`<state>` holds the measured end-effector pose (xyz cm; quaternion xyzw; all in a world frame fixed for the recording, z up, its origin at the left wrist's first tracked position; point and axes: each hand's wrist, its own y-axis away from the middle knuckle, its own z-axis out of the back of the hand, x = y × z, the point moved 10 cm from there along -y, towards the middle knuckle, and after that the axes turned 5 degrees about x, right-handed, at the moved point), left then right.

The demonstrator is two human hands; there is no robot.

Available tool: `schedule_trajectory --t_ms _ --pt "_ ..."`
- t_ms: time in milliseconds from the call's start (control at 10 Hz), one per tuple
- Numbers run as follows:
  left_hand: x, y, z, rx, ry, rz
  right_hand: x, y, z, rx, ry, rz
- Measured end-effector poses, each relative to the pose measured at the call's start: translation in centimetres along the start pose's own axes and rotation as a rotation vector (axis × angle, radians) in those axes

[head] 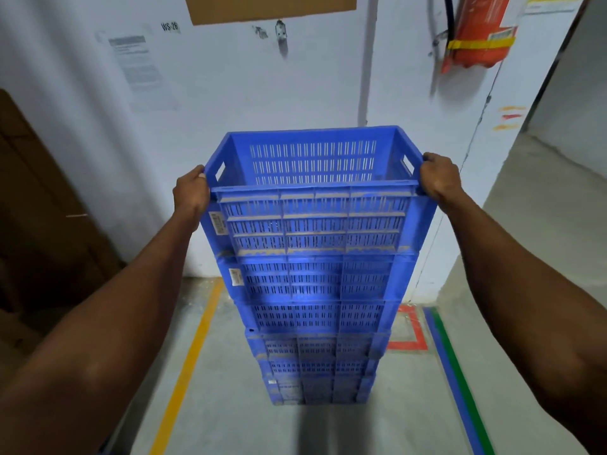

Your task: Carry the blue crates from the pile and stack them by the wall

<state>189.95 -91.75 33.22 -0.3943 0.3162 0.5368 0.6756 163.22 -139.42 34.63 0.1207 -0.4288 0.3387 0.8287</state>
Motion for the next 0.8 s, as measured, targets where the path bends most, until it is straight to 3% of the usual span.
schedule_trajectory --t_ms 300,500,600,800 --pt "-0.3 -1.0 -0.2 0.04 -0.093 -0.04 -0.4 -0.2 -0.5 0.007 0.075 0.03" --pt "-1.7 -1.5 0.4 0.119 -0.354 -0.139 1.7 1.2 0.3 -0.021 0.174 0.114" --pt "-4.7 0.3 2.2 0.053 -0.41 -0.248 4.3 2.9 1.5 -0.07 0.337 0.255" --pt "-14.9 6.5 4.6 -0.083 -0.586 -0.713 11.0 7.7 3.5 -0.114 0.547 0.52"
